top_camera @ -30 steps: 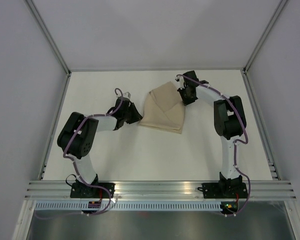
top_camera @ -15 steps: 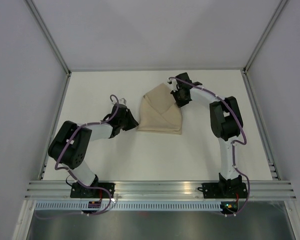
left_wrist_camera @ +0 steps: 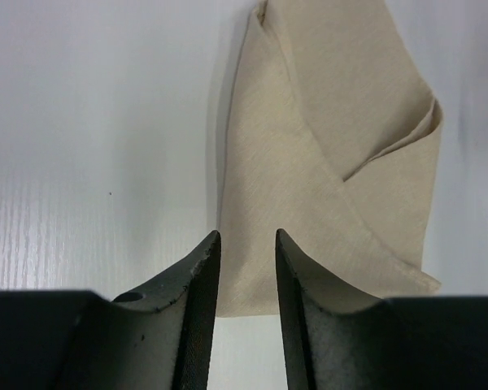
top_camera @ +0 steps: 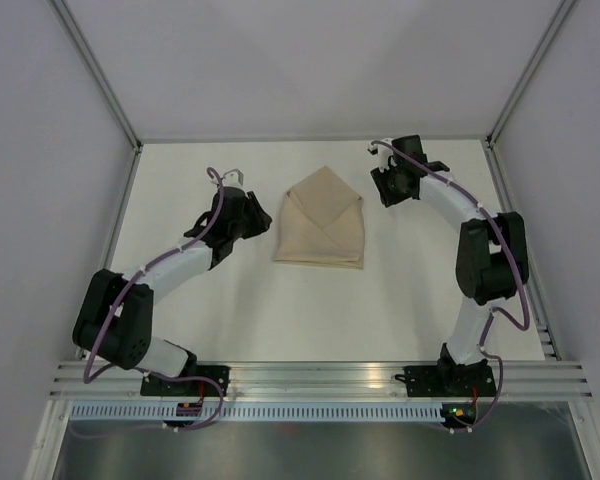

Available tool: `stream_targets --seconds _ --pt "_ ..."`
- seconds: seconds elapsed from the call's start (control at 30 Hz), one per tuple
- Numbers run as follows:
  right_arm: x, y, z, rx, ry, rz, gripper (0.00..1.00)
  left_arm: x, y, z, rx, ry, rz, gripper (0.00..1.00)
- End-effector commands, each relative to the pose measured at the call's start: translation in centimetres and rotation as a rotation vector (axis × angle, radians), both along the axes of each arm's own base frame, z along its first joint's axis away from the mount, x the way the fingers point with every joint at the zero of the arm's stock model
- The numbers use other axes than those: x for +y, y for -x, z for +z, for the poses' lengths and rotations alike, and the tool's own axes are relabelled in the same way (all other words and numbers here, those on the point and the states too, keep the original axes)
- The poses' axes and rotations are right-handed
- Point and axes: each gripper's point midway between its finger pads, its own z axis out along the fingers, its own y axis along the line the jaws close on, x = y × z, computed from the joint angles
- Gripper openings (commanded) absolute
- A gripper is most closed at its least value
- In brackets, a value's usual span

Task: Fold the napkin, place the utensils inside, and roll it up
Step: Roll the napkin at the center of the board.

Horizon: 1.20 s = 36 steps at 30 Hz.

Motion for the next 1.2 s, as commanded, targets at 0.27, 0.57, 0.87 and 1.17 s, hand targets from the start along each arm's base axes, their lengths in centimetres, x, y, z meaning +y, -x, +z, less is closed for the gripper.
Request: stream_targets --seconds 0.27,0.57,0.87,1.17 --pt "9.6 8.1 8.2 -0.208 -0.094 0.607 0.52 -1.1 -1.6 9.5 -0.215 -0.007 -0.1 0.44" --pt "16.0 13.4 3.5 -0.192 0.045 0.834 0.54 -0.9 -1.4 11.4 -0.232 -0.009 -0.111 0.46" --pt "18.2 16.3 -0.1 -0.136 0.092 0.912 0.56 -0.8 -1.6 11.5 -0.228 -0.012 -0.114 0.47" --pt "18.5 15.7 -2.7 -0.15 0.181 0.877 0.56 -1.3 -1.7 11.3 -0.224 -0.005 -0.143 0.47"
